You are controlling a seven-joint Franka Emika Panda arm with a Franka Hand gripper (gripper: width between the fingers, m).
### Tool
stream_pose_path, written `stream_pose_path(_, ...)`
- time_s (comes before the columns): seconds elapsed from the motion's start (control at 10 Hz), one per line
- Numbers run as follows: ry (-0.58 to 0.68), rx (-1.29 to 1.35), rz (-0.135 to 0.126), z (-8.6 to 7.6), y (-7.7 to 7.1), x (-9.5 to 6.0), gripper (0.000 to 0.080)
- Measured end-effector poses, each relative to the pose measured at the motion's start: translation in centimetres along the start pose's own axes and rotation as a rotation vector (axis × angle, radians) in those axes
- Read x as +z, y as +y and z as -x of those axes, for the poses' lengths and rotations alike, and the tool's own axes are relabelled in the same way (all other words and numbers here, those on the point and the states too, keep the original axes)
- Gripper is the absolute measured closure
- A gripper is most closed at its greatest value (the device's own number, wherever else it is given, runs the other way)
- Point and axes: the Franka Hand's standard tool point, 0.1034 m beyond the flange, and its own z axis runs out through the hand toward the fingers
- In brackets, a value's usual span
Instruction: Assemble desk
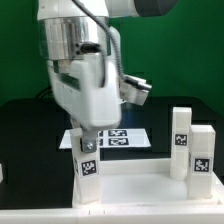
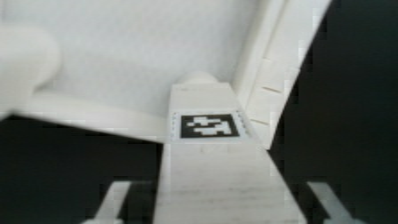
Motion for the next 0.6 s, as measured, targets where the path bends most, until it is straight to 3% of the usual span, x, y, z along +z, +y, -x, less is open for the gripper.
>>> stream_pose_path(0.3, -0.027, 0.28, -0.008, 0.41, 0.03, 0.13, 0.0514)
stream_pose_path(0.5, -0.023, 0.13, -0.014, 0.48, -0.02, 0.13, 0.0514)
stream_pose_path(0.6, -0.021, -0.057, -0.028, 0.7, -0.02, 0.13, 0.0348)
